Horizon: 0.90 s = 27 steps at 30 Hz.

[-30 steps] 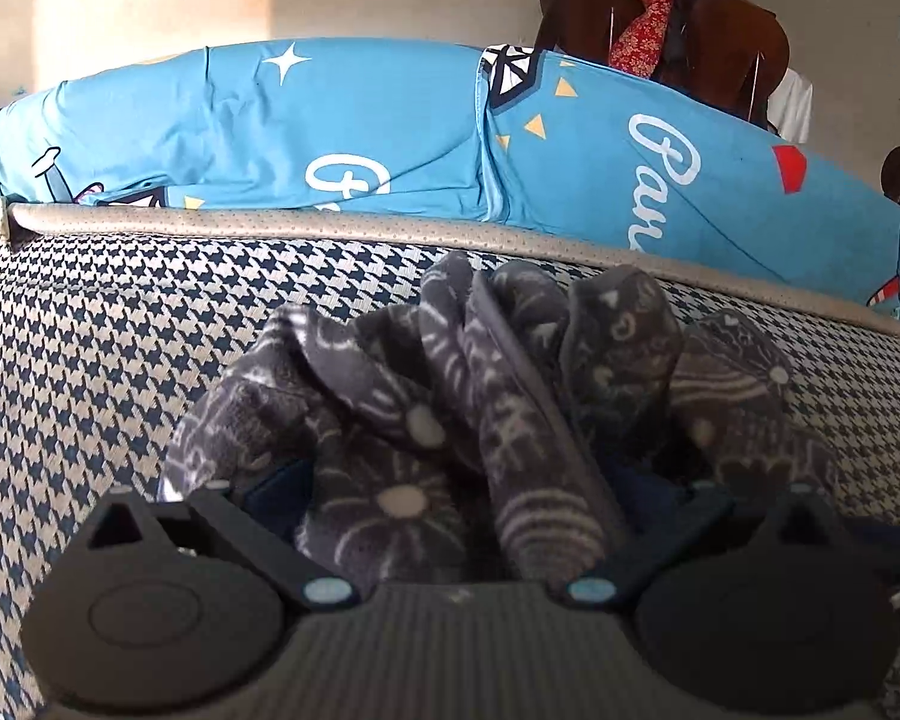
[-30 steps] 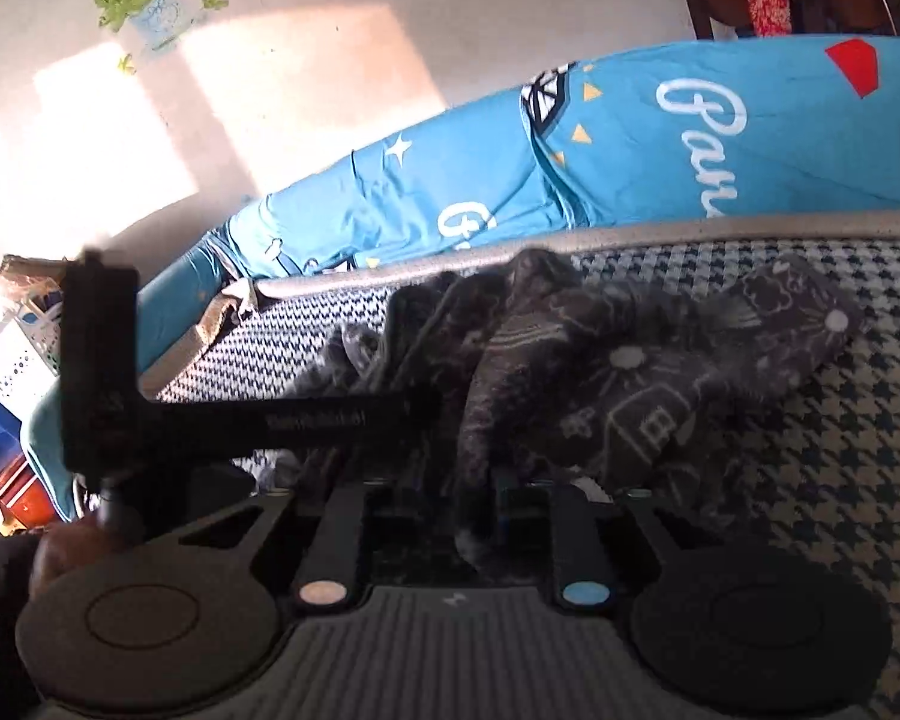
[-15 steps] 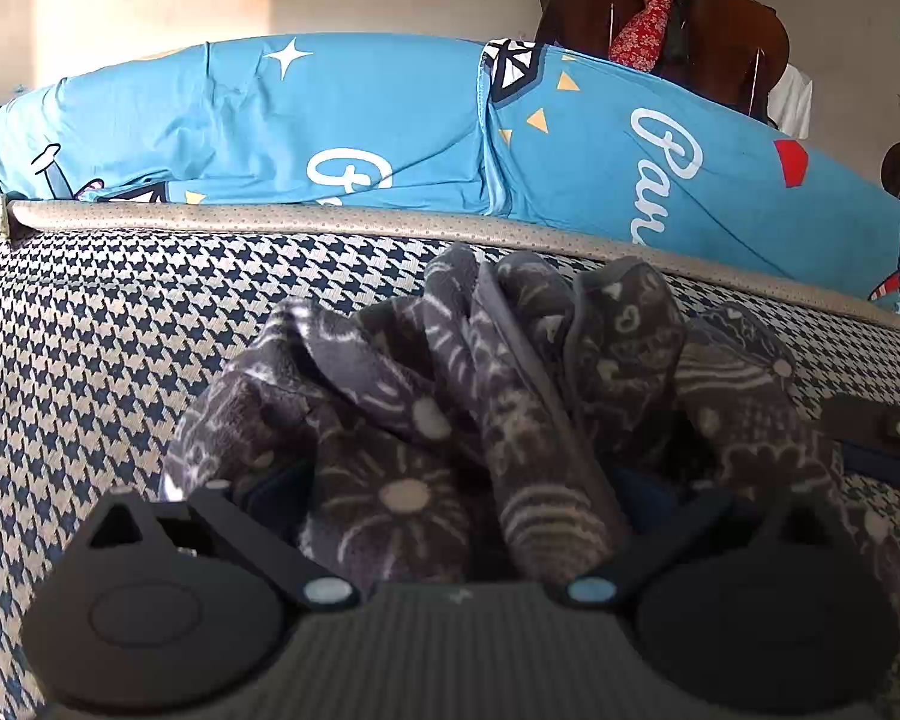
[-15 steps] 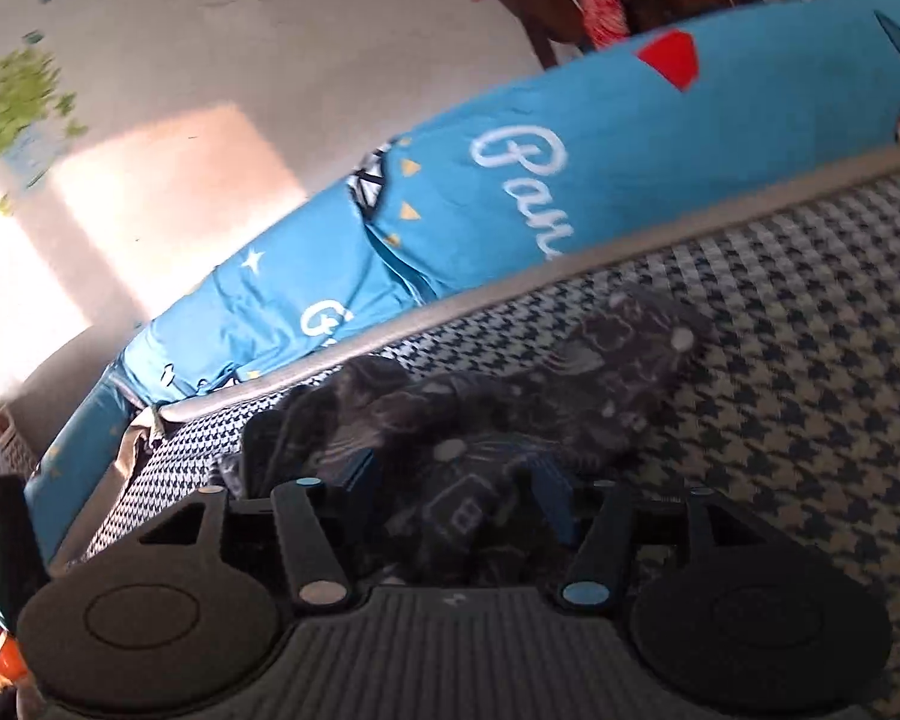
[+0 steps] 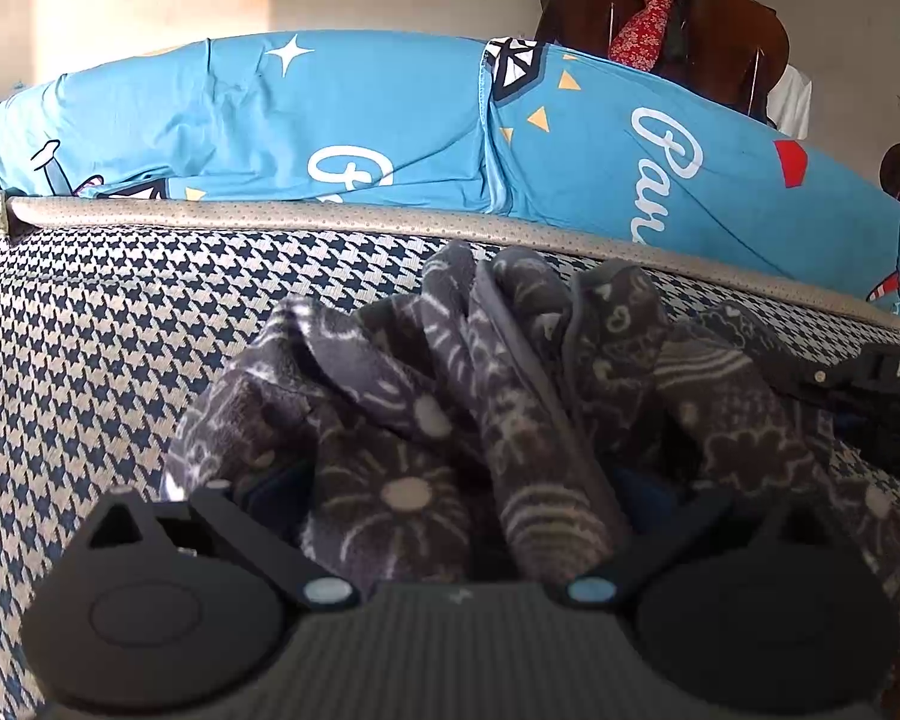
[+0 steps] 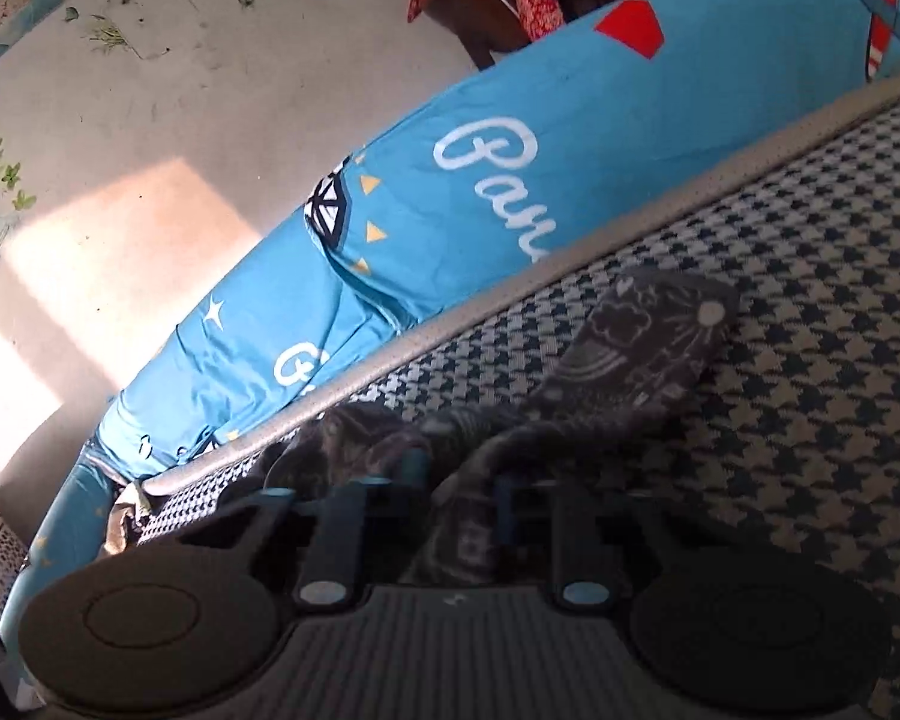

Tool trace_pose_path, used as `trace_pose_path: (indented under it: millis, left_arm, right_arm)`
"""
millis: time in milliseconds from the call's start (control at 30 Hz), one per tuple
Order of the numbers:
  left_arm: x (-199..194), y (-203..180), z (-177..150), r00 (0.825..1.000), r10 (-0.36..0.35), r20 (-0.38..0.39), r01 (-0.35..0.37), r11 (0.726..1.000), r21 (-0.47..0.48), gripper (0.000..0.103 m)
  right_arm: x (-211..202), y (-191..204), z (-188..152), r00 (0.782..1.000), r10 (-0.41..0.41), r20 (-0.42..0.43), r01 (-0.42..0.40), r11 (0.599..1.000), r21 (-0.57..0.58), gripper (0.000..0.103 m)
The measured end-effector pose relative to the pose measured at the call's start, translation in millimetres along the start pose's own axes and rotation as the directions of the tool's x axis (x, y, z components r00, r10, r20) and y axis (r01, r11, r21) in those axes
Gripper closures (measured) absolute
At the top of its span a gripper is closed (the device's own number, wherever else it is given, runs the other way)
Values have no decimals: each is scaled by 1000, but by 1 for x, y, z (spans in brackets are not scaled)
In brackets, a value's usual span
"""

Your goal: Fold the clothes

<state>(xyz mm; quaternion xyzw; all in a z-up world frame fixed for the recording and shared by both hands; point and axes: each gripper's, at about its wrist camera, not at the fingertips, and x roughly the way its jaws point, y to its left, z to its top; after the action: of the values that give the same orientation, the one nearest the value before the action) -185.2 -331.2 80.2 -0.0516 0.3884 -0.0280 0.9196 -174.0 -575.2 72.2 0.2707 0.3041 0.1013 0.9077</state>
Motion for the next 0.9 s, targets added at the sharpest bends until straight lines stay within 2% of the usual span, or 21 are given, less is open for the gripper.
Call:
trace_pose_path:
  millis: [300, 367, 567, 700, 900]
  left_arm:
    - [0, 4, 4, 1000, -22, 2, 22, 1000, -21, 0]
    - [0, 4, 5, 1000, -24, 2, 24, 1000, -21, 0]
    - [-4, 9, 10, 999, -51, 17, 52, 998, -38, 0]
    - [-8, 15, 16, 996, -77, 40, 79, 995, -62, 0]
    - [-9, 19, 22, 995, -80, 59, 84, 993, -77, 0]
  right_arm:
    - [-24, -6, 16, 993, -47, 108, 46, 999, 6, 92]
    - [-32, -8, 22, 986, -81, 145, 82, 997, -3, 92]
    - [-64, -28, 40, 942, -208, 262, 214, 977, 7, 92]
    - [-85, -49, 49, 903, -289, 320, 291, 956, 42, 92]
    - [-114, -76, 58, 838, -404, 367, 392, 913, 110, 92]
